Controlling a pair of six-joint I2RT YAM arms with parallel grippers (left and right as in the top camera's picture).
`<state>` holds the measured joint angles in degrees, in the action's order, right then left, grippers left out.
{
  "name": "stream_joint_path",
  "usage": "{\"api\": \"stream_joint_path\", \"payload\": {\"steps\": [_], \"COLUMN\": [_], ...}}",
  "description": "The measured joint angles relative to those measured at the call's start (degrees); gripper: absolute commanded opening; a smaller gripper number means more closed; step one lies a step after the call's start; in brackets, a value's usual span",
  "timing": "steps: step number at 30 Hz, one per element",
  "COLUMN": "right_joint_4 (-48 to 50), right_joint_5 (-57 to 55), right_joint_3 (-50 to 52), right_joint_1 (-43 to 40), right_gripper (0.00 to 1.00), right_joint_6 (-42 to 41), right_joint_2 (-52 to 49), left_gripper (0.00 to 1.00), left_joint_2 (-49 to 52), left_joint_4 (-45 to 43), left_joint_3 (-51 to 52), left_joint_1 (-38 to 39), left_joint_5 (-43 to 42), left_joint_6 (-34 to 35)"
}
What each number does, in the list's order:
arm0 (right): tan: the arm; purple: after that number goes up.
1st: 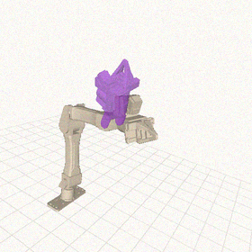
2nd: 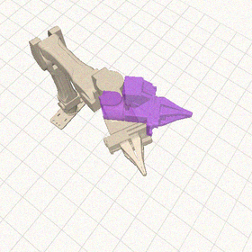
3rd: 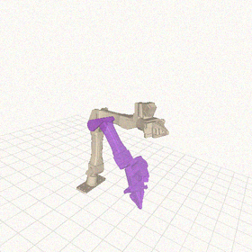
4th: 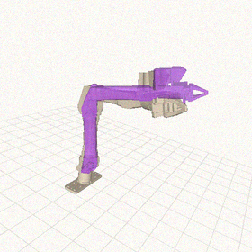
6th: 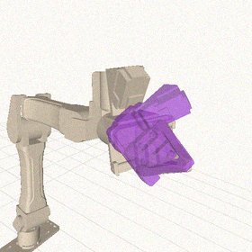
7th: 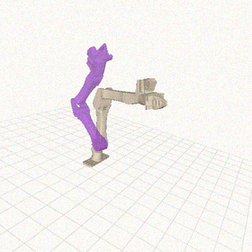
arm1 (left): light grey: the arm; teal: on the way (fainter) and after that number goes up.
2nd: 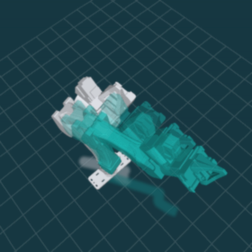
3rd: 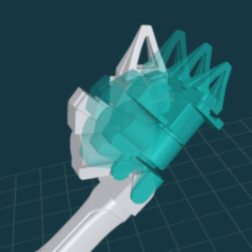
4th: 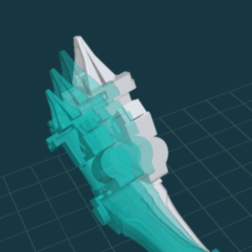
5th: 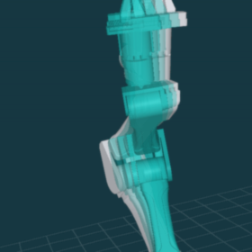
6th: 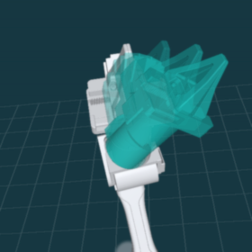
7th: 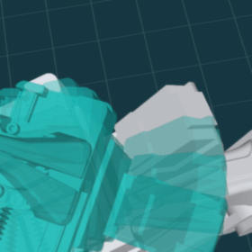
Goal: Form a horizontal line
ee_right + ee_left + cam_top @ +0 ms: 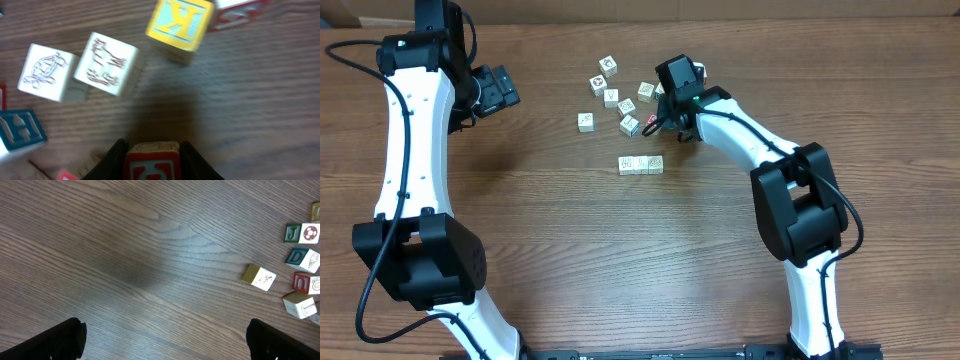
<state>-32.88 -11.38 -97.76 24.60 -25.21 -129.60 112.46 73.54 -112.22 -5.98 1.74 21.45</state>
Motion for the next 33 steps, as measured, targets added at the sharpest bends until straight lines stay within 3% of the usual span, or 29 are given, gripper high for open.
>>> {"api": "stream_joint_path", "payload": {"steps": [16, 25, 27, 33], "right_joint_4": [-17.16, -19.02, -19.10, -20.41], "right_joint_5": [5.27, 8.81, 9.75, 11.15], "right_joint_3": [0.04, 0.04, 0.04, 0.04], "right_joint_1": [-1.36, -1.36, -1.36, -1.36], "right_gripper": [0.24, 0.25, 0.30, 0.32], "right_joint_6": [-0.42, -1.38, -1.62, -1.57], "right_joint_2": [3.04, 3.04, 3.04, 3.04], "left_gripper": [1.00, 1.00, 1.00, 1.00], "left_joint_2": [0.00, 0.00, 0.00, 0.00], "left_joint_4": [-0.02, 0.00, 0.00, 0.00], "left_joint_3": [0.00, 0.00, 0.00, 0.00], "left_joint_1": [0.00, 0.00, 0.00, 0.00], "left_joint_5": [0.00, 0.00, -0.02, -0.02], "left_joint_6": [0.00, 0.00, 0.00, 0.00]}}
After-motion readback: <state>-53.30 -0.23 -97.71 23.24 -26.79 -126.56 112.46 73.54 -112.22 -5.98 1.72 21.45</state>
